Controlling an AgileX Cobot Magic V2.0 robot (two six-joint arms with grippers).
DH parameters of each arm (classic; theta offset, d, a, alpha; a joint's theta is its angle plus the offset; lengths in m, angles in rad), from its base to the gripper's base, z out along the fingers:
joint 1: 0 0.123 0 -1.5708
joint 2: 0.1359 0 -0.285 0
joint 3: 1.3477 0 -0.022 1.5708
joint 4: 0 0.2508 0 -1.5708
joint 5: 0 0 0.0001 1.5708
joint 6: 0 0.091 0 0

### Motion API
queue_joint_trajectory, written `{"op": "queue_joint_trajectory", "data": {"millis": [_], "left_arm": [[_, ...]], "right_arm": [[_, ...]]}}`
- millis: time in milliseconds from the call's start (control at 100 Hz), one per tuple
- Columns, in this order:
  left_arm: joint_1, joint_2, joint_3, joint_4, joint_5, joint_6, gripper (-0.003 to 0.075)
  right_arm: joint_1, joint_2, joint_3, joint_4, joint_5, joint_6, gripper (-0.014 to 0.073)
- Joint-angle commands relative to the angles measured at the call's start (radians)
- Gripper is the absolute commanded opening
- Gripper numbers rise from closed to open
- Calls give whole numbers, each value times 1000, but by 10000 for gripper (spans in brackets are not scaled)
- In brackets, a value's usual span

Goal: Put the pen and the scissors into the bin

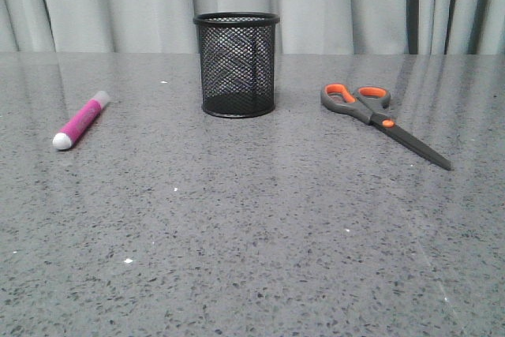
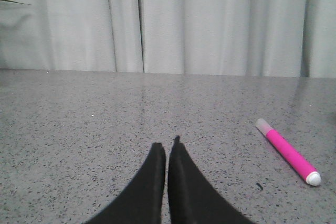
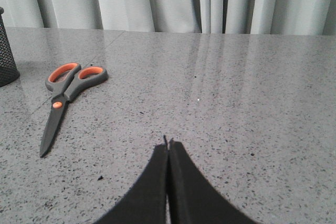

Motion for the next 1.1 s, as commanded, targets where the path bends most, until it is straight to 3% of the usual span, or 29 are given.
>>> {"op": "queue_joint_trajectory", "data": {"millis": [0,860,1090], "left_arm": [[-8,-25,24,-9,-74,-9,-21],[-8,-25,24,-9,-74,-9,-21],[-8,-25,24,-9,-74,-9,-21]], "right_arm": [[-6,-18,18,-10,-83,-7,-68],[-6,-18,18,-10,-83,-7,-68],[-6,-18,18,-10,-155,-7,-68]]}}
